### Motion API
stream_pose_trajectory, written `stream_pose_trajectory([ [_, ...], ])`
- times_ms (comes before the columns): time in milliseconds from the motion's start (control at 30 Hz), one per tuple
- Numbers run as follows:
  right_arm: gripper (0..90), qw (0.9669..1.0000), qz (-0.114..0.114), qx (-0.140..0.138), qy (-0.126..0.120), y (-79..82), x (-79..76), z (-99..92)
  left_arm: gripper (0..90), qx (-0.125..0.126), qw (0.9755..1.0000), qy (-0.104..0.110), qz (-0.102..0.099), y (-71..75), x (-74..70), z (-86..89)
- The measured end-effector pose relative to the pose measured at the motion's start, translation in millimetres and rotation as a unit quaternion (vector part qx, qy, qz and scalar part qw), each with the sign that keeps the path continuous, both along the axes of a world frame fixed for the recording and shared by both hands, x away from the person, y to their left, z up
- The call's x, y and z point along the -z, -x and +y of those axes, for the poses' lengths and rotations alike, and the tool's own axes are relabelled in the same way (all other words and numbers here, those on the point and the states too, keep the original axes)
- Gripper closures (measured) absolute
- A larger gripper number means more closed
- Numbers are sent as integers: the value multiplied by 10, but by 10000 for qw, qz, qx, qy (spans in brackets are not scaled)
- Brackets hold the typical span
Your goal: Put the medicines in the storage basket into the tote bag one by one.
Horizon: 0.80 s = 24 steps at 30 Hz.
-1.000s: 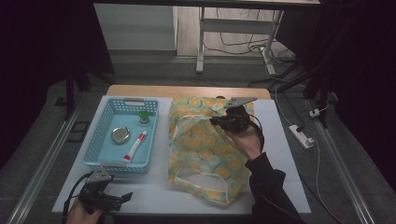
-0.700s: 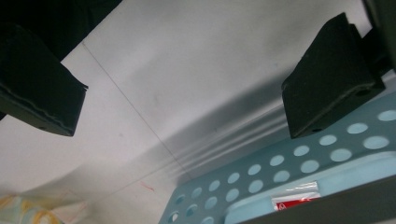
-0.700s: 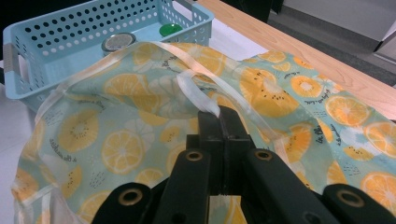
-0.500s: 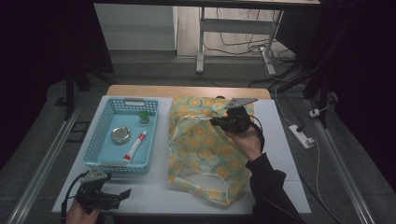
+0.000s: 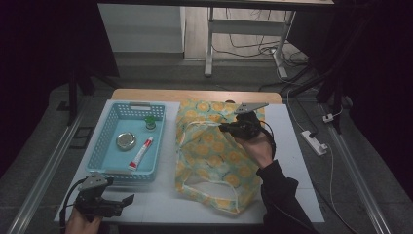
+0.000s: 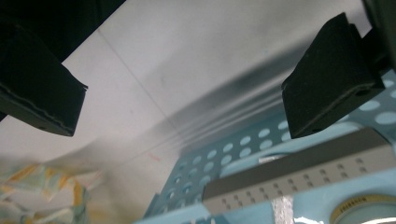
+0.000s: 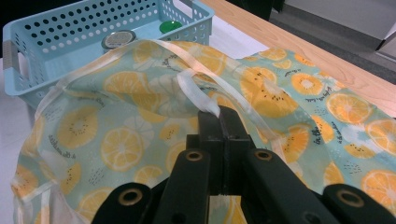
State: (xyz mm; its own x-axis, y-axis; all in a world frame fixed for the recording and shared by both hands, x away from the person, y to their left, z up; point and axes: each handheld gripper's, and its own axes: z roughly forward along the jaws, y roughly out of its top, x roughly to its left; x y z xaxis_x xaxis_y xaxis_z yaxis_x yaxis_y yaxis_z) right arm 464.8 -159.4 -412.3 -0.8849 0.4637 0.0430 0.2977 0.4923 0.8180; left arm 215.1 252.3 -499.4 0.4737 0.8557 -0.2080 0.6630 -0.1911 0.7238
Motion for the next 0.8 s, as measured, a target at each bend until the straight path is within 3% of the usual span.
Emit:
stream_pose_trajectory([
  [233,900,10000,2,-66,34,4,6,17,0,-41,10000,-35,-50,-27,-84,32],
  [667,900,10000,-20,-53,24,0,-16,-7,0,307,9992,202,-146,-195,-171,136],
  [733,900,10000,-30,-57,36,0,-19,-9,0,373,9988,288,-88,-226,-195,155],
  [800,900,10000,-30,-45,33,-3,-22,-15,0,377,9987,258,-231,-243,-217,160],
])
